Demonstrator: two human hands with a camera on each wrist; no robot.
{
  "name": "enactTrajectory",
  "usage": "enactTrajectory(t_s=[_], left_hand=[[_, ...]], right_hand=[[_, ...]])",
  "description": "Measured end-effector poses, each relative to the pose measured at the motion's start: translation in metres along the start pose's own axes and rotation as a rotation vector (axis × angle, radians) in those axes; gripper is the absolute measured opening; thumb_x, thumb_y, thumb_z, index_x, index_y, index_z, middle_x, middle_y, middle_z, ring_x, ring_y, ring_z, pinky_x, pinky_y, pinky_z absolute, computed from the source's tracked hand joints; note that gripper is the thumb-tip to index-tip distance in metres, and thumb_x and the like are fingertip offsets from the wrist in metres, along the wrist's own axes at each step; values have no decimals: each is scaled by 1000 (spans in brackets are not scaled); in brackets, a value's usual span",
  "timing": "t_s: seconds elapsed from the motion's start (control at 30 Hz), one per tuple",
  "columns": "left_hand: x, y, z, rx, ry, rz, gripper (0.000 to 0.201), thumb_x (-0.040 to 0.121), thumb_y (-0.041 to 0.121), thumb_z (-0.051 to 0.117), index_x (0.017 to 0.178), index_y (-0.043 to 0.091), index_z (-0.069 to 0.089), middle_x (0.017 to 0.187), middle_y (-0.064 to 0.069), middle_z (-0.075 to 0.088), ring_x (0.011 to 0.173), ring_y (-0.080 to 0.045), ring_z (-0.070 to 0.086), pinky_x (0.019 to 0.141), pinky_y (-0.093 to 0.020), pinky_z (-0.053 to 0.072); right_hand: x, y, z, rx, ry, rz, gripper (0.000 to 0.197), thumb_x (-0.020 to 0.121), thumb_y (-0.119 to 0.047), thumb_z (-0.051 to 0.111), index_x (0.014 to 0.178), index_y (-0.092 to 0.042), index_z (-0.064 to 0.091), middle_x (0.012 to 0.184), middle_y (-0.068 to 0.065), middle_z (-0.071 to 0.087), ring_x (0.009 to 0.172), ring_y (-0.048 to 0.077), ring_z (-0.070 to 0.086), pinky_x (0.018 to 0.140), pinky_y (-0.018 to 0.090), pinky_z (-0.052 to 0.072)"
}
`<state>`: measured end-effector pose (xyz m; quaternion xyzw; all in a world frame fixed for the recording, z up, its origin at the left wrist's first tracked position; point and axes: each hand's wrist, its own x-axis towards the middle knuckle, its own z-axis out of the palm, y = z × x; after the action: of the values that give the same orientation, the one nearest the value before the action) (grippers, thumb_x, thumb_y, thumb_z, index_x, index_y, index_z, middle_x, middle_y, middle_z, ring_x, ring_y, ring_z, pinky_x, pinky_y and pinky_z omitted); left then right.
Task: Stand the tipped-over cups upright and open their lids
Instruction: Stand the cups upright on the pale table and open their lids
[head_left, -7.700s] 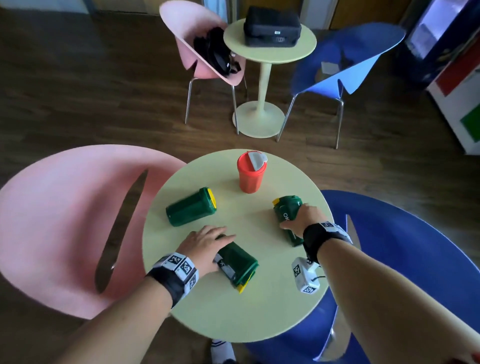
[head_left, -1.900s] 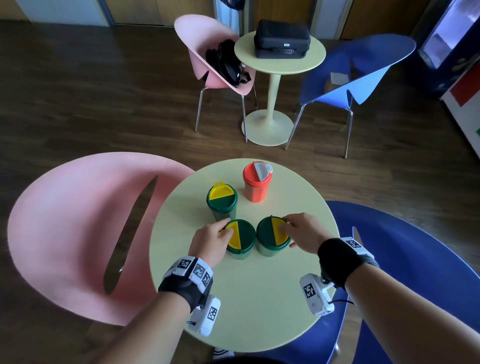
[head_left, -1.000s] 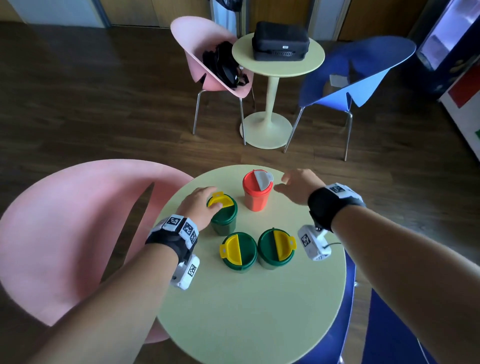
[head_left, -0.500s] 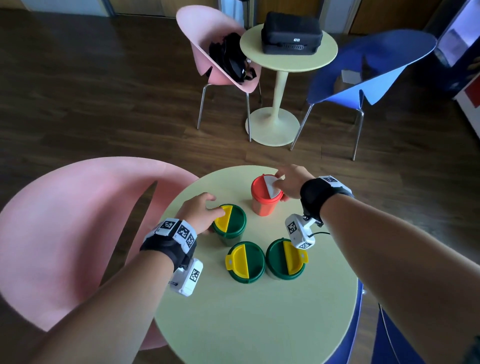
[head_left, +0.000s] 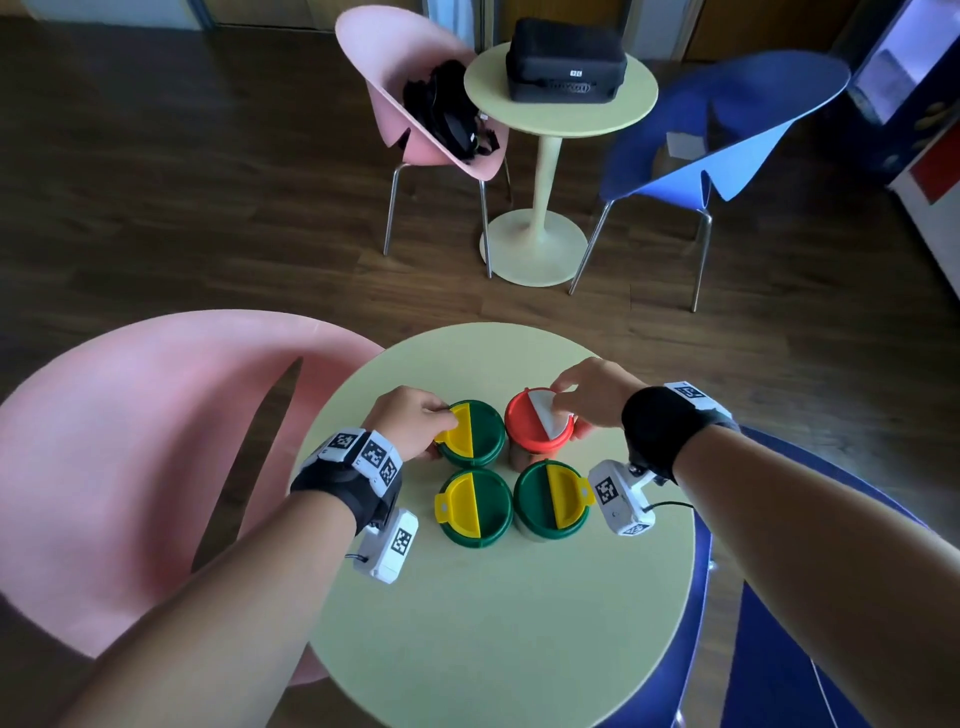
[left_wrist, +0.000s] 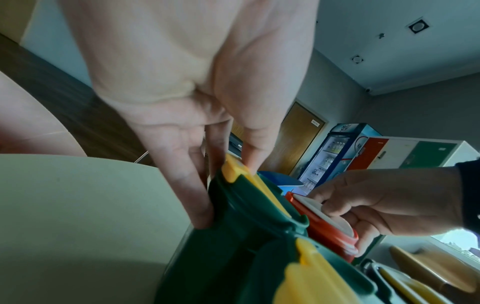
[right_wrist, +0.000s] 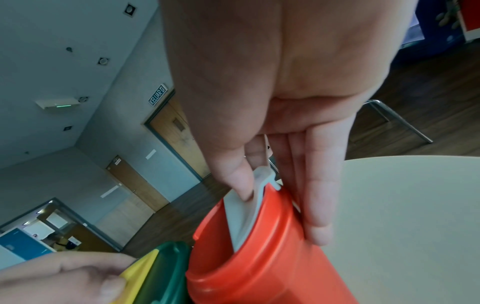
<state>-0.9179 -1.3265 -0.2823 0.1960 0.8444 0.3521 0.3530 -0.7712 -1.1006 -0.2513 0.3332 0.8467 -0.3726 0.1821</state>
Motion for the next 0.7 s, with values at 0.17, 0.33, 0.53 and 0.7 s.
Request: enactTrajectory(t_s=[0.17,0.33,0.53,0.7], left_hand=[[-4,-3,0,2,-6,-18,10,81,18,69,81,16,79,83,-13,74,66,-30,76,62,-39,65],[-4,-7,0,106,20,29,19,83,21,66,73,8,75,75,-21,70,62,-30,74,56,-35,63],[-6,-8,0,207,48,67,23,89,31,64,78,14,75,66,-5,69,50,-15,66,43,-15,46],[-7,-12,0,171,22,72,20,87,38,69,99,23,76,89,0,76,68,-18,74,52,-29,61]], right_hand=[[-2,7,5,-3,-18,-14,33,91,-25,55,121,-21,67,71,2,79,70,12,78,83,22,53],[-6,5,7,6,-9,-16,31,91,-23,55,120,-22,68,60,-3,75,72,12,78,72,20,50],[-5,8,11,27,-22,-4,36,92,-25,57,128,-24,64,68,0,78,71,8,77,87,22,52],[-5,12,12,93,-35,14,36,96,-24,58,131,-20,62,75,5,80,69,15,78,89,32,59]])
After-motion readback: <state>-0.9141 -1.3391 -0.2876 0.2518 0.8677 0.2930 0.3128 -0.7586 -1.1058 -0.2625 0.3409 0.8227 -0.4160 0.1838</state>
